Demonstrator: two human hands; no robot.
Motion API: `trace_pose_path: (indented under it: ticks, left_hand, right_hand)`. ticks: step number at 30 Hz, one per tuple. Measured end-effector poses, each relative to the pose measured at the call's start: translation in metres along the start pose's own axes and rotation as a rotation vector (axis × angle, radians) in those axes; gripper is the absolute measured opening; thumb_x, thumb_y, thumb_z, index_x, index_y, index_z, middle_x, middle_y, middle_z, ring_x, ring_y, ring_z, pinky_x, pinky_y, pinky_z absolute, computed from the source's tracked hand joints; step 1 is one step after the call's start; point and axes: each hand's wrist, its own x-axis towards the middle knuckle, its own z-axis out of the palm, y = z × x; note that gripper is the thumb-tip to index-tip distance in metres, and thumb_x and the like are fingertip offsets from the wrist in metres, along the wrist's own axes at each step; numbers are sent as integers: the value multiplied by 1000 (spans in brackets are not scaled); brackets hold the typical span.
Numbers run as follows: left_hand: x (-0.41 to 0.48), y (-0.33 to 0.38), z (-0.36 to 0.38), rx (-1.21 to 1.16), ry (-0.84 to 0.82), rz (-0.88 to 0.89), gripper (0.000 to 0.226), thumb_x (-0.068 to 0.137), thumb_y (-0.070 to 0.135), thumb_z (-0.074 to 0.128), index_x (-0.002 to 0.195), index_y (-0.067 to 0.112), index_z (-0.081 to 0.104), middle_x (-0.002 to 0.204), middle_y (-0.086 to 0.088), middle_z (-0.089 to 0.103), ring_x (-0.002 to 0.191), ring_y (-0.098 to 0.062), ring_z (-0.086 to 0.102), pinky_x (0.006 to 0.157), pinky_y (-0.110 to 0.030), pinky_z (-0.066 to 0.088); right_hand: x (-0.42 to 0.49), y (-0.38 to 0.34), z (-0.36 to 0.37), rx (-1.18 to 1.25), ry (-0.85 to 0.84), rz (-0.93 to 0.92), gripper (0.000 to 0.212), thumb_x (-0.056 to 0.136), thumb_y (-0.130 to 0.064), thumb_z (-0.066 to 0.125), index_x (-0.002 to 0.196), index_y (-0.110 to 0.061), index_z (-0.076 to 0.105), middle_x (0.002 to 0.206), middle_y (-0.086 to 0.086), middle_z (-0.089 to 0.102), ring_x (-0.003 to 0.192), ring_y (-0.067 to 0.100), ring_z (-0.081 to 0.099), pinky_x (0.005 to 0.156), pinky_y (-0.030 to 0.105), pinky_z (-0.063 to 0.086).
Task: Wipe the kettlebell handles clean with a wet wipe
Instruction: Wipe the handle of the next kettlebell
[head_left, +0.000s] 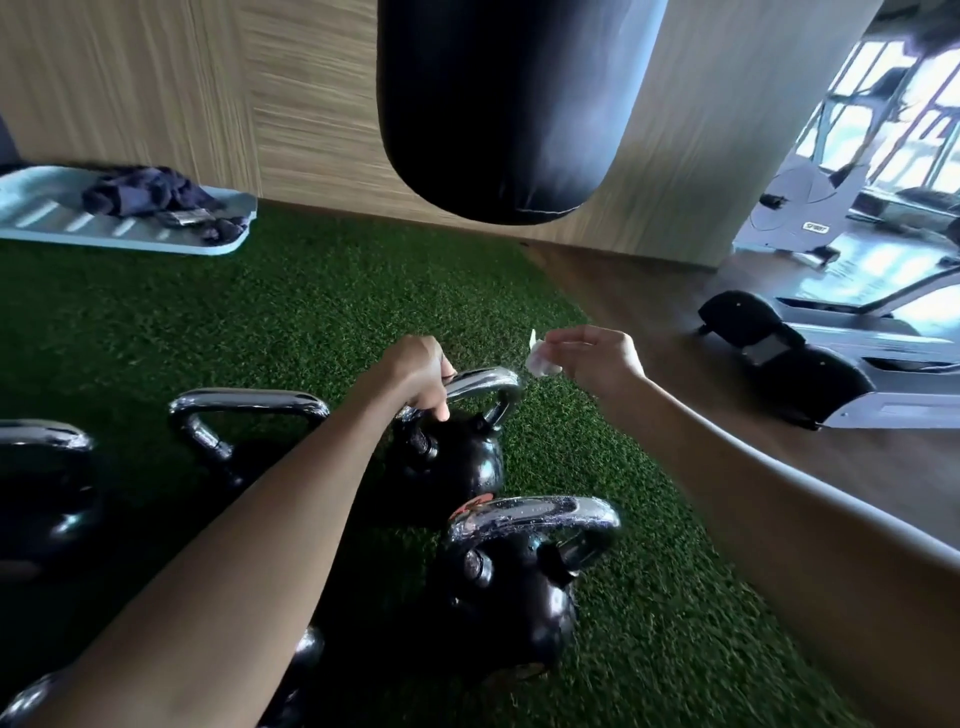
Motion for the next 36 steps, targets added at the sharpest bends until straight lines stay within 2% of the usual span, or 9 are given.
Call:
trace_pose_path:
  ticks: [5, 8, 11, 14, 18, 22, 26, 30, 36]
  left_hand:
    - [-21, -11, 9, 47, 41, 108, 71, 71, 29, 91, 135, 19, 62, 141, -1, 59, 118, -20, 62, 98, -28, 48]
    - [-33, -14, 10, 97, 80, 213, 69, 73, 30, 91, 134, 16, 63, 135, -3, 63, 115, -20, 62, 96, -27, 48]
    - [-43, -19, 16, 86, 129, 252, 61, 72, 28, 91, 126, 14, 66, 119, -2, 68, 93, -15, 63, 74, -21, 46]
    - [-50, -24, 26, 96, 174, 296, 62, 71, 29, 91, 127, 17, 67, 113, 2, 69, 88, -11, 61, 75, -19, 45]
    - [-57, -30, 39, 94, 237, 352, 60, 71, 29, 91, 126, 17, 70, 107, 7, 68, 88, -9, 61, 80, -18, 46]
    - [-61, -32, 36, 88, 230, 362, 58, 73, 26, 90, 126, 15, 70, 109, 6, 67, 89, -10, 62, 84, -23, 51]
    - [-62, -32, 36, 68, 212, 358, 63, 75, 26, 89, 133, 17, 65, 117, 10, 65, 87, -5, 58, 72, -4, 36]
    - [-62, -32, 37, 72, 218, 361, 64, 76, 26, 88, 134, 17, 64, 122, 11, 65, 92, -6, 60, 79, -6, 38]
    - [-64, -31, 38, 110, 253, 380, 63, 76, 29, 88, 134, 19, 64, 121, 11, 65, 97, -9, 63, 89, -16, 45]
  right_hand:
    - [9, 1, 10, -74, -162, -126, 23, 78, -8, 84, 100, -6, 77, 89, 2, 78, 68, 6, 71, 58, 18, 51]
    - [20, 2, 18, -174, -271, -197, 17, 81, -9, 82, 97, -12, 78, 91, 1, 79, 83, 32, 73, 75, 44, 56]
    - [28, 1, 28, -303, -417, -253, 13, 84, -6, 79, 96, -8, 78, 93, 4, 79, 90, 23, 76, 89, 38, 59]
    - [33, 5, 31, -481, -543, -314, 11, 89, -7, 74, 98, -10, 80, 96, 1, 79, 90, 9, 75, 88, 33, 60]
    - [33, 9, 21, -643, -721, -301, 26, 88, -46, 69, 104, -27, 80, 114, -6, 77, 108, 31, 71, 98, 55, 55]
    - [33, 6, 11, -594, -819, -242, 28, 95, -28, 67, 120, -18, 73, 126, -9, 70, 109, 3, 68, 108, 36, 42]
    - [42, 3, 15, -572, -840, -238, 23, 94, -16, 68, 116, -12, 74, 119, -9, 73, 106, -1, 69, 103, 27, 42]
    - [50, 2, 13, -622, -902, -267, 24, 97, -13, 63, 119, -12, 71, 123, -6, 71, 103, -7, 68, 92, 13, 46]
    - [61, 10, -1, -613, -901, -220, 23, 94, -13, 67, 116, -15, 74, 122, -3, 73, 118, 22, 68, 114, 49, 43]
